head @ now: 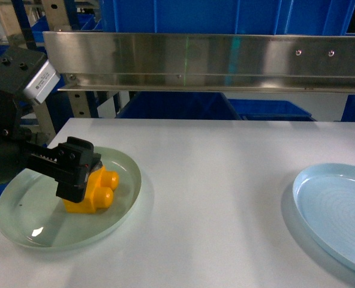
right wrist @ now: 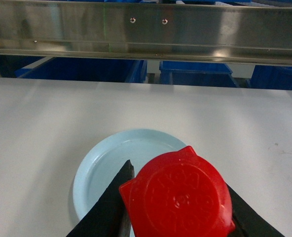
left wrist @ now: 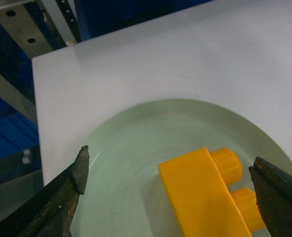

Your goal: Sort and place red and yellow blocks in left bins

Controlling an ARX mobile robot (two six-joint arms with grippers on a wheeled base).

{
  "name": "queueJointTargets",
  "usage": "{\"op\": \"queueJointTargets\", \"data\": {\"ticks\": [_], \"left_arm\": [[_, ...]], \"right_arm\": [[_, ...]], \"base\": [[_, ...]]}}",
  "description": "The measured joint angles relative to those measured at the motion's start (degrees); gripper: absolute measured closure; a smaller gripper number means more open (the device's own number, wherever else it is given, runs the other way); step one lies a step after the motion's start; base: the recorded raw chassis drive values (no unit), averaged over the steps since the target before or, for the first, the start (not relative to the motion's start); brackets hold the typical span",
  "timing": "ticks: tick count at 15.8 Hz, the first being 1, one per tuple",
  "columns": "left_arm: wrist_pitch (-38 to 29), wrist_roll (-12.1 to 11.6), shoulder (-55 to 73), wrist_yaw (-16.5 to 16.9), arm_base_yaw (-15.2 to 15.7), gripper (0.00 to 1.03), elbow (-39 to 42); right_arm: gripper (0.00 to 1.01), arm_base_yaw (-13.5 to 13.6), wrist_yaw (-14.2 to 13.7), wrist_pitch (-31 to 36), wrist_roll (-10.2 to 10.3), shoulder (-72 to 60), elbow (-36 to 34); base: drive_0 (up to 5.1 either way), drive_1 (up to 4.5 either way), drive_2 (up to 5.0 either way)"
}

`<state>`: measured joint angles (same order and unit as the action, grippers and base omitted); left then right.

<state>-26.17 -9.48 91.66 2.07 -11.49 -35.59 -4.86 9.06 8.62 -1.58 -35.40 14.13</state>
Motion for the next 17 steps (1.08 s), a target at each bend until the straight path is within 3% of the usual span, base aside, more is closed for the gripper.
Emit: {"op": "queueJointTargets", "data": {"ticks": [6, 17], "left_arm": [[0.9, 0.7, 2.0, -0.9, -2.0, 0.05, -0.2], [1.8, 5.5, 8.7, -1.0, -3.0, 0.05, -2.3]], "right_arm": [[0.69, 0.0, 0.0, 0.0, 0.0, 0.0, 0.0], [0.7, 0.0, 0.0, 0.0, 0.0, 0.0, 0.0]], "base": [[0.0, 0.0, 0.0], [0.0, 0.0, 0.0]]}}
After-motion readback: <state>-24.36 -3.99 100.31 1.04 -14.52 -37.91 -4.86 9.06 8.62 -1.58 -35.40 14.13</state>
